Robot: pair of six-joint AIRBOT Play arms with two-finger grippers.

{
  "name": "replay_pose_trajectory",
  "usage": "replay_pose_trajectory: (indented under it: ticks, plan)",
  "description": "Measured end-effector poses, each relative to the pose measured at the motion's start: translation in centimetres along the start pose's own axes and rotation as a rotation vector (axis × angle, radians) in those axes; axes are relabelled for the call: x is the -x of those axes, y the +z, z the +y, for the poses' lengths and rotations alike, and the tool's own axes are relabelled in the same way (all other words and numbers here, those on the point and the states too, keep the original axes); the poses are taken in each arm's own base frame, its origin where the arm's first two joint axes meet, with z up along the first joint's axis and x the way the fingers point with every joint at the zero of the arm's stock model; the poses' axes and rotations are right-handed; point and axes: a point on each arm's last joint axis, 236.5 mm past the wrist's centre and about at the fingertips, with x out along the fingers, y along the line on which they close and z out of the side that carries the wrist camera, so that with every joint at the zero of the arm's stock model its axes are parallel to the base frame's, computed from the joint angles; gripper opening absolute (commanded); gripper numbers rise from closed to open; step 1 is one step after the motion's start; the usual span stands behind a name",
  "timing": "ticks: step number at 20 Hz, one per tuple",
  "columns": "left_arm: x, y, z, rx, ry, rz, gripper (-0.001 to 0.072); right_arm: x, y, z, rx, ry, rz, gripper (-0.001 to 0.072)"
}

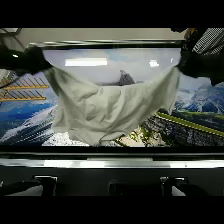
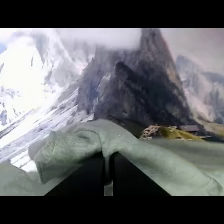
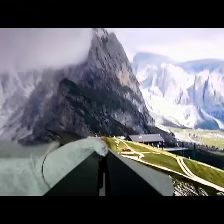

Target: Fold the clothes and pants, and hang the long-sleeved shirts on hangers.

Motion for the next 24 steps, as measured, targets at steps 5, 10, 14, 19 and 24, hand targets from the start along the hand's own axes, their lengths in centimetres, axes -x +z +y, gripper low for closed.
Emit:
replay_pose_trajectory:
  ticks: [5, 10, 14, 19, 24]
  plan:
    - [-15.1, -3.8, 7.1, 0.067, 0.083, 0.245, 0.0023, -15.5, -5.0, -4.0, -0.141, -0.002, 0.260, 0.0033]
    - [-22.2, -7.1, 10.9, 0.095, 0.114, 0.346, 0.0023, -22.7, -8.0, -4.9, -0.265, 0.045, 0.329, 0.0154]
    - [-23.3, -7.5, 11.5, 0.083, 0.114, 0.359, 0.0023, -21.9, -8.6, -5.0, -0.262, 0.067, 0.370, 0.0341]
    - [-22.8, -8.0, 11.4, 0.072, 0.114, 0.391, 0.0023, -14.3, -8.1, -7.6, -0.191, 0.050, 0.413, 0.0509]
    - [-21.8, -9.1, 11.3, 0.069, 0.117, 0.447, 0.0023, -9.4, -14.0, -7.7, -0.287, 0.090, 0.511, 0.0512]
